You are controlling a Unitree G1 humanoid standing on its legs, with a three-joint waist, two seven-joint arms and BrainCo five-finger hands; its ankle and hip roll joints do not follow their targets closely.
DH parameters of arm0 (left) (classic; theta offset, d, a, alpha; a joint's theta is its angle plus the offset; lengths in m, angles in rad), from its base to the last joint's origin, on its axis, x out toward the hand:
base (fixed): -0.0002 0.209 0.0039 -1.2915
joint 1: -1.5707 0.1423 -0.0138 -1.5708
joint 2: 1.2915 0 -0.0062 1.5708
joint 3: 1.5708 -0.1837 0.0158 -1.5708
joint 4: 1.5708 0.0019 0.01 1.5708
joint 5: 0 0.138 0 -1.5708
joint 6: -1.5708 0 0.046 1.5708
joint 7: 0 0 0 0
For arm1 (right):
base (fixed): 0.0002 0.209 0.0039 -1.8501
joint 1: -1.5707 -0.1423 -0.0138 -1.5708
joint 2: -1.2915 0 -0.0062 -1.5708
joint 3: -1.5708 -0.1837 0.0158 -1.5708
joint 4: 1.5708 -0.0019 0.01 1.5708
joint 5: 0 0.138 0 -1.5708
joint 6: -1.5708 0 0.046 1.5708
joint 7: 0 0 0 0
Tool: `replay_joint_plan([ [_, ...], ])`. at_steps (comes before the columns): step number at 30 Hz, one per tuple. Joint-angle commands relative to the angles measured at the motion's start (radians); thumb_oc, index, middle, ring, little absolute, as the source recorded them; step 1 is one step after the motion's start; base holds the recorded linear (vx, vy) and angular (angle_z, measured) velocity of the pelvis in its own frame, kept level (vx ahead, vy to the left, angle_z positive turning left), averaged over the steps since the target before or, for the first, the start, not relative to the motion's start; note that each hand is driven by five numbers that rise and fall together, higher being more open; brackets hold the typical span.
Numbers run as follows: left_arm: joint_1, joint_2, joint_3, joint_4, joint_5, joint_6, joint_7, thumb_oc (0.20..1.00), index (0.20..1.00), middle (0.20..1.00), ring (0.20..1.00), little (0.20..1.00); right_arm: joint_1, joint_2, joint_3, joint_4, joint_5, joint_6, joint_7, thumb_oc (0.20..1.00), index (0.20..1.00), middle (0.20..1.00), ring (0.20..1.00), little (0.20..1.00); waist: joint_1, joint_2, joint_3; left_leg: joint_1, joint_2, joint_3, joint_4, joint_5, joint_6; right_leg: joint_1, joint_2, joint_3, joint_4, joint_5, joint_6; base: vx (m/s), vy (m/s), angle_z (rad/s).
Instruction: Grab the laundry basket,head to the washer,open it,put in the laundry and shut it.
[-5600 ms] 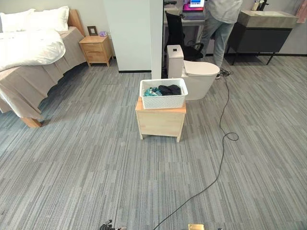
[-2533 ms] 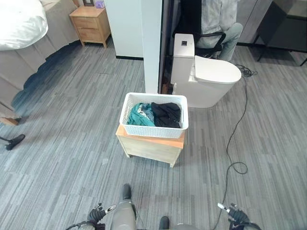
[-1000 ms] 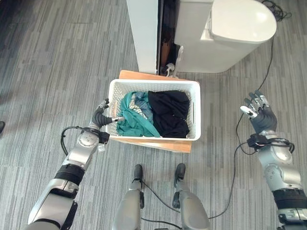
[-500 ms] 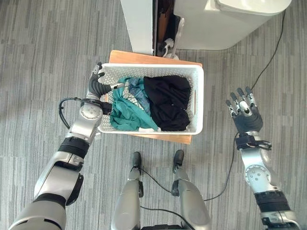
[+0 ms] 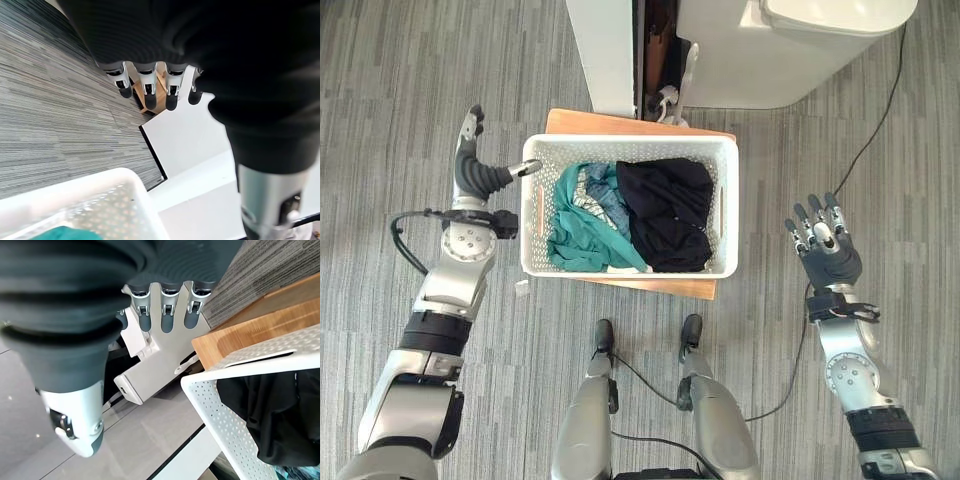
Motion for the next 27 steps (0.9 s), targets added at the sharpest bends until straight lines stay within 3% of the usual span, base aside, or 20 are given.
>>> replay_joint_plan([
  [1, -0.017, 0.051, 0.027, 0.032, 0.057, -0.022, 0.028, 1.0, 1.0, 1.0, 1.0, 1.0, 0.022, -0.005, -0.044, -0.05, -0.014, -0.035, 0.022, 1.0, 1.0, 1.0, 1.0, 1.0, 0.013, -0.013, -0.077, -0.062, 0.061, 0.018, 0.074, -0.046, -0.033, -0.076, -0.083, 0.07, 0.124, -0.095, 0.06, 0.0, 0.0, 0.0],
  [9, -0.057, 0.042, -0.008, 0.121, 0.044, -0.004, 0.036, 1.0, 1.0, 1.0, 1.0, 1.0, 0.003, -0.005, -0.035, -0.07, -0.007, -0.051, -0.001, 1.0, 1.0, 1.0, 1.0, 1.0, 0.008, -0.024, -0.059, -0.076, 0.065, 0.02, 0.085, -0.054, -0.033, -0.087, -0.076, 0.076, 0.131, -0.099, 0.059, 0.0, 0.0, 0.0],
  [15, -0.12, 0.062, -0.068, 0.268, 0.076, 0.021, 0.031, 1.0, 1.0, 1.0, 1.0, 1.0, -0.002, 0.005, -0.022, -0.087, 0.032, -0.064, 0.006, 1.0, 1.0, 1.0, 1.0, 1.0, 0.001, -0.03, -0.04, -0.083, 0.068, 0.023, 0.089, -0.054, -0.031, -0.1, -0.075, 0.081, 0.138, -0.098, 0.059, 0.0, 0.0, 0.0],
  [27, -0.271, 0.015, -0.188, 0.561, 0.057, 0.027, 0.026, 1.0, 1.0, 1.0, 1.0, 1.0, 0.012, 0.001, 0.005, -0.102, 0.092, -0.096, 0.001, 1.0, 1.0, 1.0, 1.0, 1.0, -0.018, -0.043, -0.014, -0.117, 0.073, 0.031, 0.106, -0.05, -0.035, -0.135, -0.073, 0.087, 0.145, -0.088, 0.063, -0.01, -0.003, -0.04],
])
